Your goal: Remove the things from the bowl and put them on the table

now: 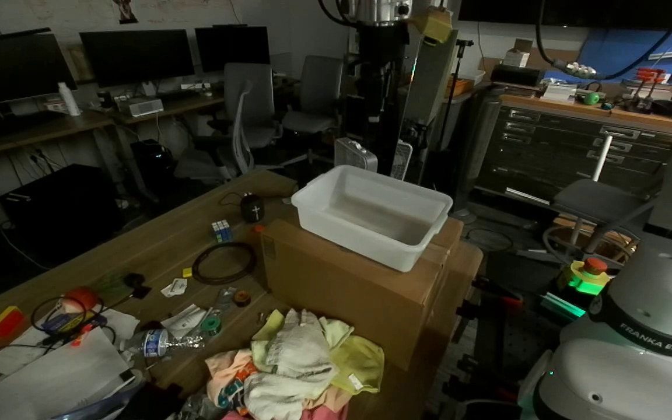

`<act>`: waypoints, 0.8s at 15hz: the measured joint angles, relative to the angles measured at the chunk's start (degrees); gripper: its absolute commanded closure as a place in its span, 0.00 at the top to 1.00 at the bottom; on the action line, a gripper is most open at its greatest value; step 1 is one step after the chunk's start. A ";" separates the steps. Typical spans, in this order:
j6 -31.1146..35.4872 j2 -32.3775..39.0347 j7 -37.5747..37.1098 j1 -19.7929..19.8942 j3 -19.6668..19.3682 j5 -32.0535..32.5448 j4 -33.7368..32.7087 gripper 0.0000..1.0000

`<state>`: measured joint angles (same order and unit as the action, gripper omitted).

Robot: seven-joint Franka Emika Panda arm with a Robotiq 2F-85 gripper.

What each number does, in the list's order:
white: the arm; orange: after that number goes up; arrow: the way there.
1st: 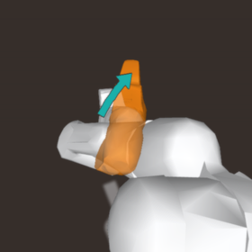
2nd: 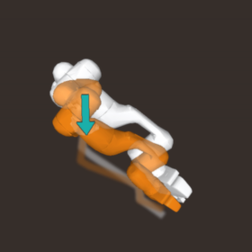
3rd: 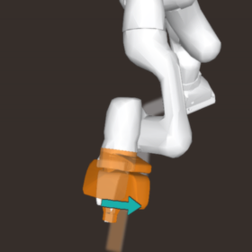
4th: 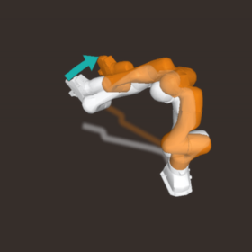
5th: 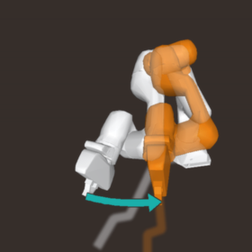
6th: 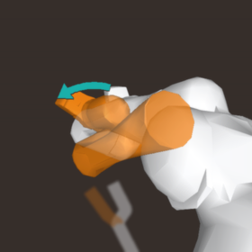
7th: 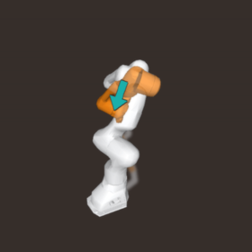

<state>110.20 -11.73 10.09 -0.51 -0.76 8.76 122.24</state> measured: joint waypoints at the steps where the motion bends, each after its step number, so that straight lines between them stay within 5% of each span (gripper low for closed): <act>1: 3.34 -1.35 -0.48 0.39 -0.53 -0.01 2.06 1.00; 12: 35.49 -8.50 -9.82 4.12 -1.74 -0.02 16.82 1.00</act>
<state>145.70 -20.23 0.28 3.60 -2.51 8.74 139.06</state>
